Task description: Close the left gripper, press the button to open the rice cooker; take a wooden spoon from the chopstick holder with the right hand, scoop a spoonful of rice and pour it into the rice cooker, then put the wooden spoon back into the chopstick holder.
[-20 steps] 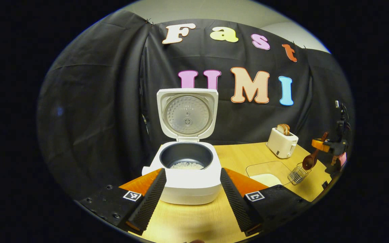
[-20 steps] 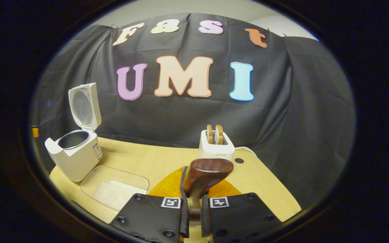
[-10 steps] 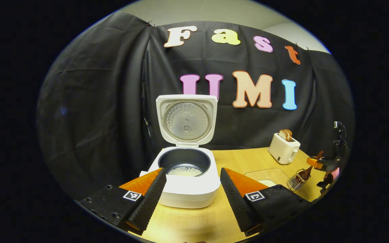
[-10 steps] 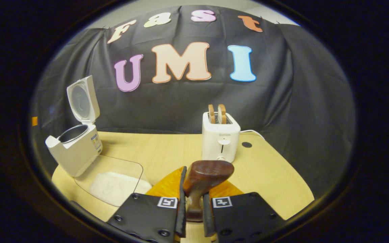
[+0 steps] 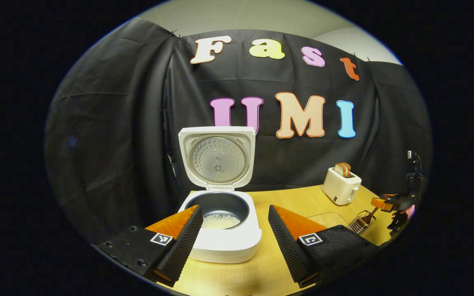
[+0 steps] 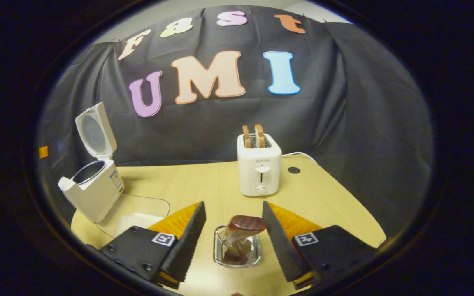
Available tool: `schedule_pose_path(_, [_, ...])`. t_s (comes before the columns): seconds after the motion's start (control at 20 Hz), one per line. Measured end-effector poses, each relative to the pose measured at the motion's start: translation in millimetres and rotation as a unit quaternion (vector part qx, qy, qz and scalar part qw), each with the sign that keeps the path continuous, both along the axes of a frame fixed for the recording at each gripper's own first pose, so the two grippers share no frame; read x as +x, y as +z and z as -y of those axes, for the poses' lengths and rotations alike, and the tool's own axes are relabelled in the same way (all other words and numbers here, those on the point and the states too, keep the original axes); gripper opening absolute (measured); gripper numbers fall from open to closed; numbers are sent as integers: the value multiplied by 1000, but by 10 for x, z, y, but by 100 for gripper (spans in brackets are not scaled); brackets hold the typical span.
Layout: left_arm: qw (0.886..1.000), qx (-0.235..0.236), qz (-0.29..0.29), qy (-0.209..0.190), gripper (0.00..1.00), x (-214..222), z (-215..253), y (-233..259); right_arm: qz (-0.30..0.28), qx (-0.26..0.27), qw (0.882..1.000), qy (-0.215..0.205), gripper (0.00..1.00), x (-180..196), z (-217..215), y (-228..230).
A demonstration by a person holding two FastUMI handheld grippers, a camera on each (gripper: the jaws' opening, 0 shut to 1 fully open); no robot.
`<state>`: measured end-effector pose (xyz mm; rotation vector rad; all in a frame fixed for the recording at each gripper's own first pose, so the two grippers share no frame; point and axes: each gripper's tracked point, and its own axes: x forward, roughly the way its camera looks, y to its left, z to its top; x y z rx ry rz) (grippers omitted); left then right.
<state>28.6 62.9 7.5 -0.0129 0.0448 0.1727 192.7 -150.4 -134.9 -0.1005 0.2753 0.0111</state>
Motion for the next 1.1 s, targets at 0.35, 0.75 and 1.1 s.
schedule_pose_path(0.35, [999, -17, 44, -23, 94, 297, -245, 686, 46, -23, 998, -33, 97, -363, 166, 466])
schedule_pose_path(0.75, [996, -19, 70, -45, 93, 1039, -734, 1509, 75, -19, 996, -48, 98, -826, -114, 951])
schedule_pose_path(1.1, [996, 25, 69, -49, 92, 2013, -1098, 1898, 83, -44, 994, -54, 99, -1138, -416, 1147])
